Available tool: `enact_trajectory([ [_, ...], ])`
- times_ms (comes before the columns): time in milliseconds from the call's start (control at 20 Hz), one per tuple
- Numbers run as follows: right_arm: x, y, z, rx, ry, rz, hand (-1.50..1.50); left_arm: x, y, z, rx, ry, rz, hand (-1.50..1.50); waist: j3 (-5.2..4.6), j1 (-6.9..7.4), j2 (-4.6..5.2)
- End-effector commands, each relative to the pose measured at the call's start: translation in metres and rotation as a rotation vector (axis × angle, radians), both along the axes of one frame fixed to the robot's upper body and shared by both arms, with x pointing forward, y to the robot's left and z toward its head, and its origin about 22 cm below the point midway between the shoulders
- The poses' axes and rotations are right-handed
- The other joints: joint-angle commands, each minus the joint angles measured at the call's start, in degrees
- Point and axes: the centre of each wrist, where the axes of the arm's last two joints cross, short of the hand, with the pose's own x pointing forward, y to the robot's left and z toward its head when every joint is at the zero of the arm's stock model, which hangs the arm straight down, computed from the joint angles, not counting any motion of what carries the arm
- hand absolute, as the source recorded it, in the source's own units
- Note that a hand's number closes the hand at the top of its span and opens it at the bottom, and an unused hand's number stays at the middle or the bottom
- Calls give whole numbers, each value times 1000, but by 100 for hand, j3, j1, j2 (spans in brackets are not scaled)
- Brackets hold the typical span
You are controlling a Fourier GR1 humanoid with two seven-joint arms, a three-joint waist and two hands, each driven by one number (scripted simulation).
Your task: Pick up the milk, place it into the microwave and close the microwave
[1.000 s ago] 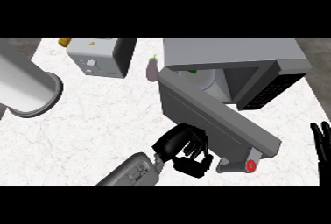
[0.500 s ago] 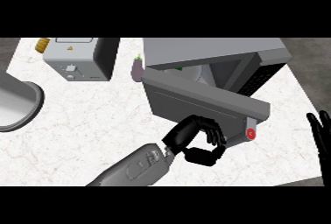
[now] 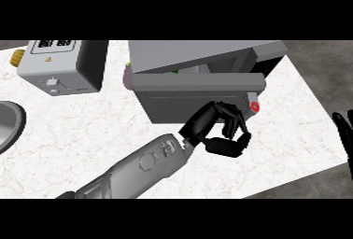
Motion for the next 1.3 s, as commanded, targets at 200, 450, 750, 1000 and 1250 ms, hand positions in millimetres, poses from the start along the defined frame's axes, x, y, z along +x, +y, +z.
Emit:
enact_trajectory([
  [200,4,2,22,-17,-24,76,-150,26,-8,28,-32,-38,77,150,14,-394,110],
  [450,4,3,27,-22,-9,123,-150,41,-11,46,-40,-52,117,150,23,-608,146],
  [750,10,1,38,-34,-22,141,-150,45,-11,47,-44,-47,161,150,29,-777,227],
  [1000,10,-4,50,-55,-39,148,-150,46,-12,49,-49,-51,194,150,27,-920,188],
  [1250,13,-12,56,-66,-34,119,-150,44,-13,49,-67,-58,215,150,35,-976,212],
])
